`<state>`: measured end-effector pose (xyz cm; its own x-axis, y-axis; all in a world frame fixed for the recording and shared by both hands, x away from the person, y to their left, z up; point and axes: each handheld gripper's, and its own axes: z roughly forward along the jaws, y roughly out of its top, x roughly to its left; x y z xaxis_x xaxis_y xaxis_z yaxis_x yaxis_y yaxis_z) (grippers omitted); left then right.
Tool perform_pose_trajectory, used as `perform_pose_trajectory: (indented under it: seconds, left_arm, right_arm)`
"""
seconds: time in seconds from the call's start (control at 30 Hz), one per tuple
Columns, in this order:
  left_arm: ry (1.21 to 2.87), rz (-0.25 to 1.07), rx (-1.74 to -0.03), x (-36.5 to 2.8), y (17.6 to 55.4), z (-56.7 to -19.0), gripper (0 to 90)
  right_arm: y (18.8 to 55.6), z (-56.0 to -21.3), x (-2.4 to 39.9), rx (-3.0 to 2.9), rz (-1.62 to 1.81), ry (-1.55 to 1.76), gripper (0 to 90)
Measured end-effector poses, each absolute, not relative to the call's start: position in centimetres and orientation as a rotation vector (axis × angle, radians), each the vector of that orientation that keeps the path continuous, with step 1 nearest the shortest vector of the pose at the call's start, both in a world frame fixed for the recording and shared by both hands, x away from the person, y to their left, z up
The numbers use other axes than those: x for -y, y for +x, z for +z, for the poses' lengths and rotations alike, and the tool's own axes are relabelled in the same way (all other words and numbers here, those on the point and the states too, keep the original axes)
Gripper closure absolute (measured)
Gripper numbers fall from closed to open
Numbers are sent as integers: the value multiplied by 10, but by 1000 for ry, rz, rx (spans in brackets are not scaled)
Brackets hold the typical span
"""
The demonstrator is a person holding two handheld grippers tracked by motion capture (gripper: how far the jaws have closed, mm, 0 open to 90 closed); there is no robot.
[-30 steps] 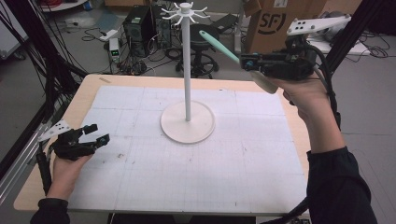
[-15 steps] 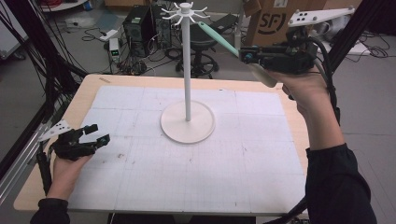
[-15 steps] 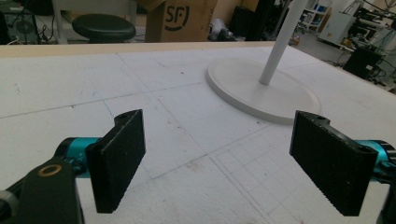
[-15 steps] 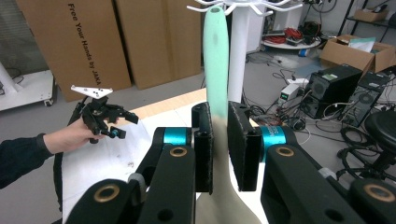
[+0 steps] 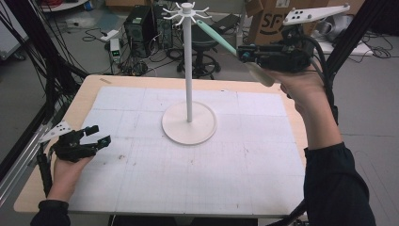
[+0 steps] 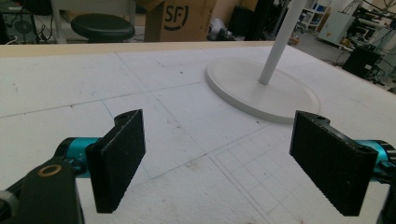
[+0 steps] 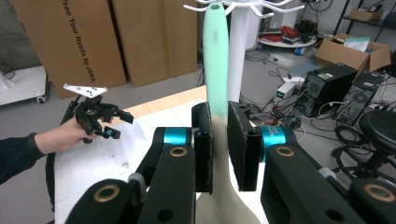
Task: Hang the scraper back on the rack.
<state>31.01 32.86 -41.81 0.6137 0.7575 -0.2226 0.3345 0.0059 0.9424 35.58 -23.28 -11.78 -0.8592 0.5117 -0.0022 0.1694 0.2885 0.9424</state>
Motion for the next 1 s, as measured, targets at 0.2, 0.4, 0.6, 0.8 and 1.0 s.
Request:
perform_pose_trajectory:
  seconds: [0.2, 0.4, 0.6, 0.8, 1.0]
  left_arm:
    - [1590, 421, -933, -329, 310, -418, 189]
    - [1591, 423, -932, -329, 310, -418, 189]
    - [1590, 423, -932, -328, 311, -419, 189]
    - [1592, 424, -931, -329, 310, -418, 188]
    - [1592, 424, -931, -329, 310, -418, 189]
  right_arm:
    - [356, -119, 231, -2260, 1575, 631, 810]
    - [359, -121, 228, -2267, 1560, 629, 810]
    - [361, -124, 224, -2274, 1550, 636, 810]
    - [364, -128, 222, -2280, 1532, 646, 809]
    - [364, -130, 222, -2278, 1534, 631, 776]
